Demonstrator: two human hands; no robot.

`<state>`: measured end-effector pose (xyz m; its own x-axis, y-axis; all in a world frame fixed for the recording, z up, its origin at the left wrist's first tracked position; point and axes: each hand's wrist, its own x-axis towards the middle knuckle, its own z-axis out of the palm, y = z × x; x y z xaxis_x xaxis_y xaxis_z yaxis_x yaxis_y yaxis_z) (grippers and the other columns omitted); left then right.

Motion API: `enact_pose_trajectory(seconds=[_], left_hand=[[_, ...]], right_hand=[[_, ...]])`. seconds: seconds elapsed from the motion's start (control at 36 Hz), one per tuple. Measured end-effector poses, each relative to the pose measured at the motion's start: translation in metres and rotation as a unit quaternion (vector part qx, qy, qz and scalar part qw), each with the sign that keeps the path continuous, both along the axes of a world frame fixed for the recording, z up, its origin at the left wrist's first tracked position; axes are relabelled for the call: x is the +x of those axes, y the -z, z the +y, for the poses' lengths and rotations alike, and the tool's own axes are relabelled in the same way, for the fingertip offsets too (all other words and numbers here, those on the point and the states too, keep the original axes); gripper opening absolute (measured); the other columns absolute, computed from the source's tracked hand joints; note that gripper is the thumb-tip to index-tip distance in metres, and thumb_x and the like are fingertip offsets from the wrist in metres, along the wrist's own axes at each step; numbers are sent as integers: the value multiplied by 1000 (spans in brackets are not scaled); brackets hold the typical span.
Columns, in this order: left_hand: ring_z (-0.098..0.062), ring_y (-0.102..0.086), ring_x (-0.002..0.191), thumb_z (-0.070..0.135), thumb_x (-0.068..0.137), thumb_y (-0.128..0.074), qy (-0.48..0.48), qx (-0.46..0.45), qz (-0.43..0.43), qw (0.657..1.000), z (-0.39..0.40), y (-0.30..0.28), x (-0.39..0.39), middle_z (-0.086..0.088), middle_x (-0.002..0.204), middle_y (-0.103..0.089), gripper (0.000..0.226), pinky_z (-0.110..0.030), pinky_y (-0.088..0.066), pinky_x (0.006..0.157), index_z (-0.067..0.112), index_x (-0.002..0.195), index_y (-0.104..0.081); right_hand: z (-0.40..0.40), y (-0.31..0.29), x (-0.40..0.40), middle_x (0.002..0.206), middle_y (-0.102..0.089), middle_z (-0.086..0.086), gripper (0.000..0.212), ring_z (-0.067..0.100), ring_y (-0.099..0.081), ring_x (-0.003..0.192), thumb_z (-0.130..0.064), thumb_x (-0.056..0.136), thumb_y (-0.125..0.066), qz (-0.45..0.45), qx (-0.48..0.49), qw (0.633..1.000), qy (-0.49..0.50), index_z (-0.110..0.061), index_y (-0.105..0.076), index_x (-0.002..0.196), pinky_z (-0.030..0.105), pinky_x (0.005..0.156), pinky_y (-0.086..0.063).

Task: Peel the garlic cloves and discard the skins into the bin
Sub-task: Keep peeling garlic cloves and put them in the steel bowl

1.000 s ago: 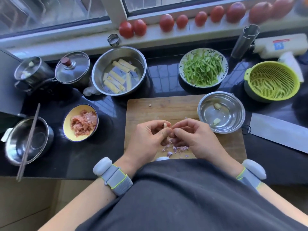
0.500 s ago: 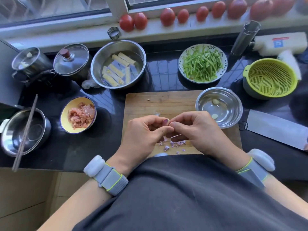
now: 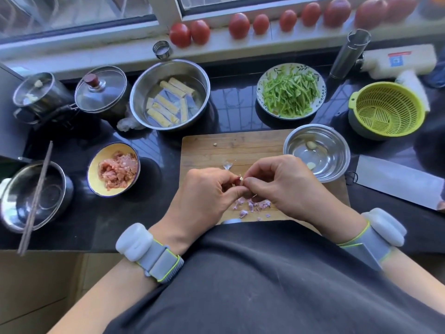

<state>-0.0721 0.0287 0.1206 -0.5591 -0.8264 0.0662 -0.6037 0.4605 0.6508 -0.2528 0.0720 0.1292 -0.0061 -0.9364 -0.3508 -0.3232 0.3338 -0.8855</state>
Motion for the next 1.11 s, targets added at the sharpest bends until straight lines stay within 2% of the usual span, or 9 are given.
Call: enact_pose_trajectory(seconds=[0.17, 0.25, 0.36, 0.44, 0.58, 0.69, 0.81, 1.0, 1.11], left_hand=[[0, -56, 55, 36, 84, -78, 0, 43, 5, 999, 1, -1, 2, 13, 63, -62, 20, -25, -48, 57, 16, 79, -77], [-7, -59, 54, 37, 84, -79, -14, 80, 11, 997, 4, -2, 2, 10, 58, -61, 21, -31, -48, 55, 17, 76, -76], [-5, -55, 44, 33, 83, -81, -33, 169, 21, 985, 7, -7, 0, 9, 51, -61, 22, -24, -45, 50, 20, 67, -72], [-4, -54, 42, 35, 83, -79, -31, 192, 2, 981, 9, -10, -1, 1, 51, -63, 26, -20, -41, 50, 16, 67, -72], [-5, -52, 42, 35, 84, -76, -24, 194, -48, 980, 8, -13, -3, 0, 49, -63, 29, -24, -42, 51, 19, 62, -68], [-6, -48, 44, 40, 81, -75, -29, 186, -73, 979, 9, -12, -6, 2, 49, -60, 37, -33, -46, 53, 23, 53, -58], [-6, -53, 43, 34, 83, -73, -29, 160, -81, 983, 10, -15, -9, 4, 48, -60, 41, -31, -47, 53, 26, 48, -52], [-8, -61, 50, 22, 87, -70, -21, 141, -43, 989, 15, -14, -11, 3, 52, -62, 22, -28, -50, 56, 16, 66, -70], [-5, -61, 49, 19, 89, -73, -37, 166, 23, 985, 21, -11, -10, 7, 58, -64, 14, -27, -51, 55, 12, 77, -76]], right_hand=[[1, -3, -1, 67, -73, -10, 15, 7, -69, 66, -17, 87, -72, 88, -69, 993, -36, -27, -77, 76, 31, 69, -58], [3, -3, -3, 64, -70, -10, 12, 6, -64, 62, -18, 88, -74, 115, -116, 984, -70, -26, -78, 80, 17, 58, -49], [3, -4, -10, 58, -63, -15, 11, 5, -58, 57, -18, 89, -74, 133, -155, 972, -119, -27, -78, 82, 8, 55, -38], [3, -4, -12, 61, -65, -14, 10, 6, -60, 60, -19, 88, -73, 157, -191, 956, -154, -26, -76, 82, 12, 57, -42], [2, -3, -14, 66, -65, -7, 11, 13, -61, 63, -21, 86, -67, 181, -211, 942, -188, -21, -69, 75, 35, 60, -52], [1, -5, -15, 66, -60, -5, 12, 17, -57, 64, -19, 82, -63, 203, -222, 930, -210, -20, -60, 71, 37, 60, -50], [3, -2, -14, 66, -58, -3, 10, 21, -54, 63, -19, 80, -60, 211, -240, 927, -197, -18, -57, 70, 38, 57, -48], [8, 6, -10, 65, -56, -6, 6, 18, -56, 65, -20, 76, -59, 168, -235, 949, -125, -20, -59, 71, 37, 58, -49], [13, 9, -8, 63, -62, -4, 13, 16, -58, 61, -11, 79, -66, 74, -167, 981, -62, -21, -64, 71, 33, 57, -49]])
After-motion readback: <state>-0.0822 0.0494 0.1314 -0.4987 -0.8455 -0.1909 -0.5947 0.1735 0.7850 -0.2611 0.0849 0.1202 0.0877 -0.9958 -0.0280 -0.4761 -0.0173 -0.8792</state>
